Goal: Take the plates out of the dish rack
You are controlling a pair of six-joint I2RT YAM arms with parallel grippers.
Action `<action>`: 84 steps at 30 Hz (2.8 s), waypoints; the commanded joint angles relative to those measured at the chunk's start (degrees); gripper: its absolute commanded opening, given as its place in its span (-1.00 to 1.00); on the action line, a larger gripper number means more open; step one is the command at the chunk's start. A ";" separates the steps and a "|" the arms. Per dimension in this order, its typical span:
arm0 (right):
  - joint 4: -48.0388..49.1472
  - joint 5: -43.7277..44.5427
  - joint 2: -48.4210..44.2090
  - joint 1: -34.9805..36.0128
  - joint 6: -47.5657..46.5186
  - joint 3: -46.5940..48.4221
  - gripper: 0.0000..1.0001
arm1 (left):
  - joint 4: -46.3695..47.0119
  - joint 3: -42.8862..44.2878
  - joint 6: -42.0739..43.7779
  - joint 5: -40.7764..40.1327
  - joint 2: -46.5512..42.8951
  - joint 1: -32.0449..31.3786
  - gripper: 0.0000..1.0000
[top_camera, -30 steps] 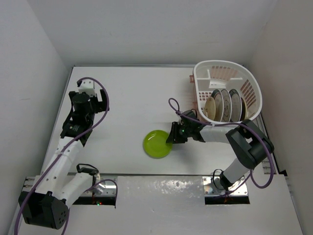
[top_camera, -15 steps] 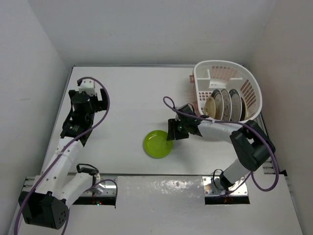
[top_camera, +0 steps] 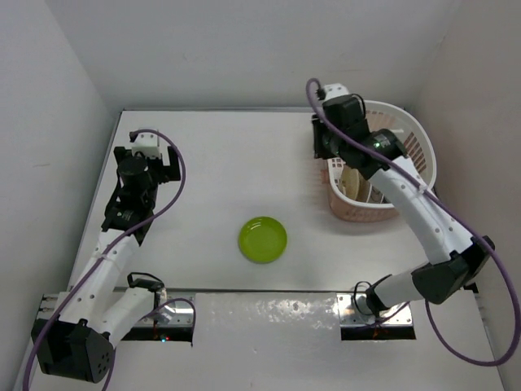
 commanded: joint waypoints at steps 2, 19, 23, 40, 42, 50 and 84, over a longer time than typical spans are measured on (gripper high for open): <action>-16.32 14.44 4.44 -6.81 -2.52 2.70 -0.42 | 3.15 -1.06 1.30 -0.09 -0.99 -0.32 0.94; -8.08 14.62 9.45 -15.79 -3.66 -7.31 -0.39 | 1.66 -1.85 1.39 -0.36 -0.91 -0.32 0.94; -5.25 13.04 10.51 -16.23 -3.14 -9.60 -0.40 | 0.96 -2.03 0.95 -0.36 -0.99 -0.32 0.94; -1.74 16.11 12.54 -16.23 -4.10 -12.68 -0.99 | 0.34 -2.73 0.86 -1.24 -1.17 -0.32 0.94; -1.91 16.38 11.84 -16.15 -4.71 -12.41 -1.00 | 0.52 -2.73 1.21 -1.33 -1.08 -0.32 0.94; -2.35 21.63 8.49 -14.65 -7.00 -8.73 -1.00 | 1.92 -3.78 2.44 -1.59 -1.08 -0.32 0.94; 9.94 -36.97 5.24 -1.30 -1.73 -16.34 -1.00 | 0.34 -2.82 -1.42 -2.47 -1.17 -0.32 0.94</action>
